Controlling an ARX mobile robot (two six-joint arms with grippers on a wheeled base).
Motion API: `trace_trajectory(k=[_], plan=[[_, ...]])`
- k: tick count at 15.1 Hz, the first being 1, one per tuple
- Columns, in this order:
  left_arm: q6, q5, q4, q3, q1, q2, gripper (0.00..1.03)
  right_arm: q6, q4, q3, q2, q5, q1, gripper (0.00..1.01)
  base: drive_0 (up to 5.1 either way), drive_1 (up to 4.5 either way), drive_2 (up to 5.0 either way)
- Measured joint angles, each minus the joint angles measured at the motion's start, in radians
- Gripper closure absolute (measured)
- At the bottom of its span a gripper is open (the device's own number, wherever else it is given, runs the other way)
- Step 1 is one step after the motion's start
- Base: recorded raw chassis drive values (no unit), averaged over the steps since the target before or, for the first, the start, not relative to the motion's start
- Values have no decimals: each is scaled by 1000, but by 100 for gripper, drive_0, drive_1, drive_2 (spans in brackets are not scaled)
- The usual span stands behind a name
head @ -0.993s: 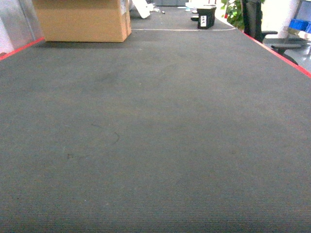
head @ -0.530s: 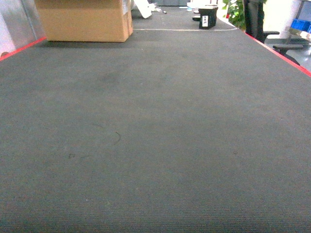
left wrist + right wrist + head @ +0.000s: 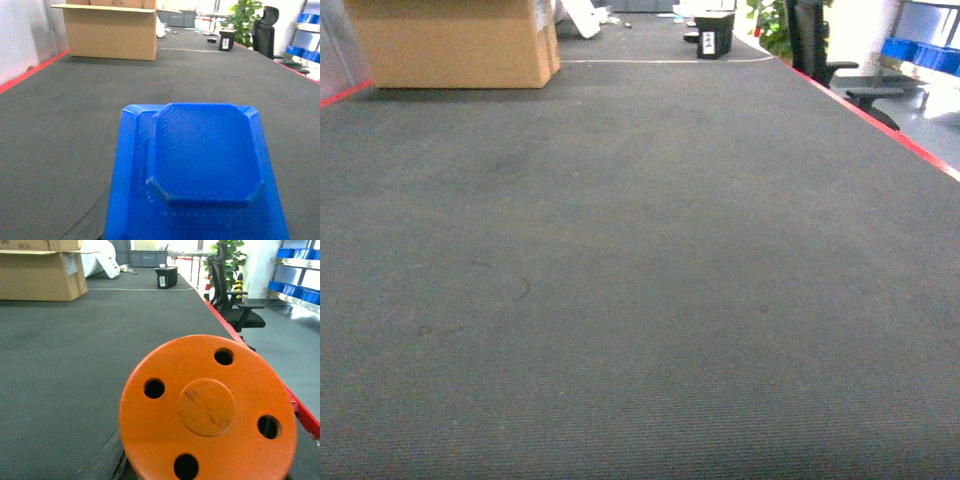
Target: Sort blue parts and orange caps into right shelf containers
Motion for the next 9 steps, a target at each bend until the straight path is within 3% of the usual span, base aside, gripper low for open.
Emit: trace_trajectory(k=[9], plan=[[0,1,0,0,0,0,61,0,0,0,0,0,0,57,-162,-162,-162]])
